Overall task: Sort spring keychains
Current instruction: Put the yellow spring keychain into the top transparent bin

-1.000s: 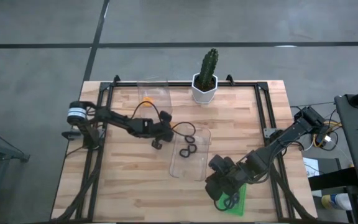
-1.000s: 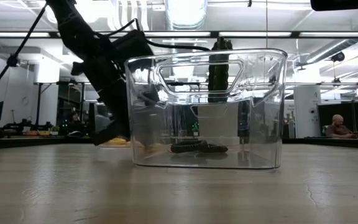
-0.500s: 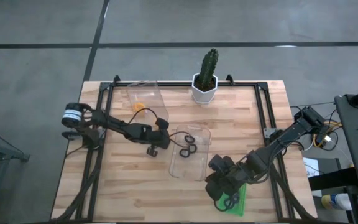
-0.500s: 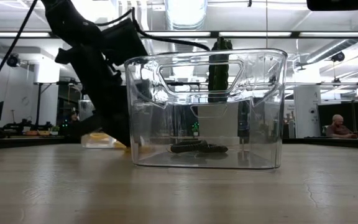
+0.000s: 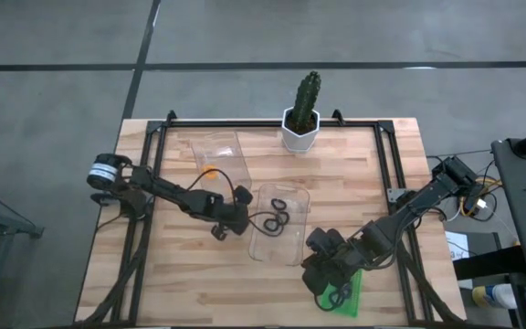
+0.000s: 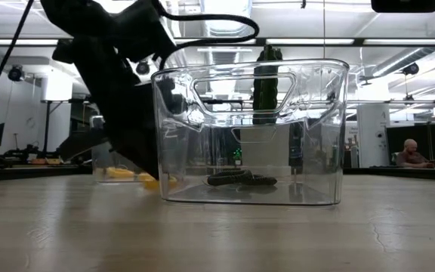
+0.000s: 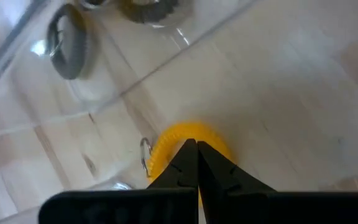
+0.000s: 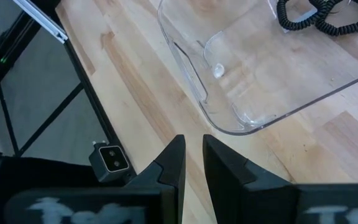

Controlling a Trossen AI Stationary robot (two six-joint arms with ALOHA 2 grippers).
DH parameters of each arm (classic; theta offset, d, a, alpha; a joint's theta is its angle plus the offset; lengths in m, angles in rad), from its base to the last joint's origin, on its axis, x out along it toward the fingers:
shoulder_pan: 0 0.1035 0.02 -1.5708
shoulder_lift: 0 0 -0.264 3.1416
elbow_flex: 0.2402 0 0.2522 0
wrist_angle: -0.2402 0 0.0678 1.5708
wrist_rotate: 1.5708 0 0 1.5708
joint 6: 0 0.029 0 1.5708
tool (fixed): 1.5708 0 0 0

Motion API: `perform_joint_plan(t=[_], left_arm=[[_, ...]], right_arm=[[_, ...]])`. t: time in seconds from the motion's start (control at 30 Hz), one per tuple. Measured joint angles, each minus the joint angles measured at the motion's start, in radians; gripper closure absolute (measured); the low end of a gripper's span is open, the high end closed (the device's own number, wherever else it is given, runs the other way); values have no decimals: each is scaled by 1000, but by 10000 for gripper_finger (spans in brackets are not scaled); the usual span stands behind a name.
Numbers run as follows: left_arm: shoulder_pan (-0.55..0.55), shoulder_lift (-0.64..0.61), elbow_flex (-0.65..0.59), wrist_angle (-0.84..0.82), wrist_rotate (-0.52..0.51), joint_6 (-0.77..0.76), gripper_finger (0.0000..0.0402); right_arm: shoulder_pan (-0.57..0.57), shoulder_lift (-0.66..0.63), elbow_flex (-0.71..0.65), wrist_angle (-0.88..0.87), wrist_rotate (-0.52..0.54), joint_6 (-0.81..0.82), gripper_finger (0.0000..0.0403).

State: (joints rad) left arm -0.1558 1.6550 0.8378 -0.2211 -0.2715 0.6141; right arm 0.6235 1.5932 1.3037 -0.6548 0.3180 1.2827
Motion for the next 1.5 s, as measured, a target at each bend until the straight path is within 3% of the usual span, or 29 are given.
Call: perform_joint_plan(t=[0.23, 0.7, 0.87, 0.93, 1.07, 1.2, 1.5], left_arm=[[-13, -4, 7, -96, 17, 57, 401], [-124, -74, 11, -116, 2, 64, 401], [-137, -109, 11, -187, 12, -40, 401], [-138, -135, 12, -211, 15, -164, 401], [-125, -181, 27, -259, 248, -393, 401], [-106, -189, 28, -239, 297, -542, 401], [-50, -118, 30, -230, 289, -577, 336]], right_arm=[[0, 0, 0, 1, 0, -3, 351], [0, 0, 0, 1, 26, -15, 351], [0, 0, 0, 4, 26, -33, 351], [0, 0, 0, 8, 26, -33, 351], [0, 0, 0, 8, 26, -34, 351], [0, 0, 0, 11, 26, -42, 351], [0, 0, 0, 23, 26, -55, 351]])
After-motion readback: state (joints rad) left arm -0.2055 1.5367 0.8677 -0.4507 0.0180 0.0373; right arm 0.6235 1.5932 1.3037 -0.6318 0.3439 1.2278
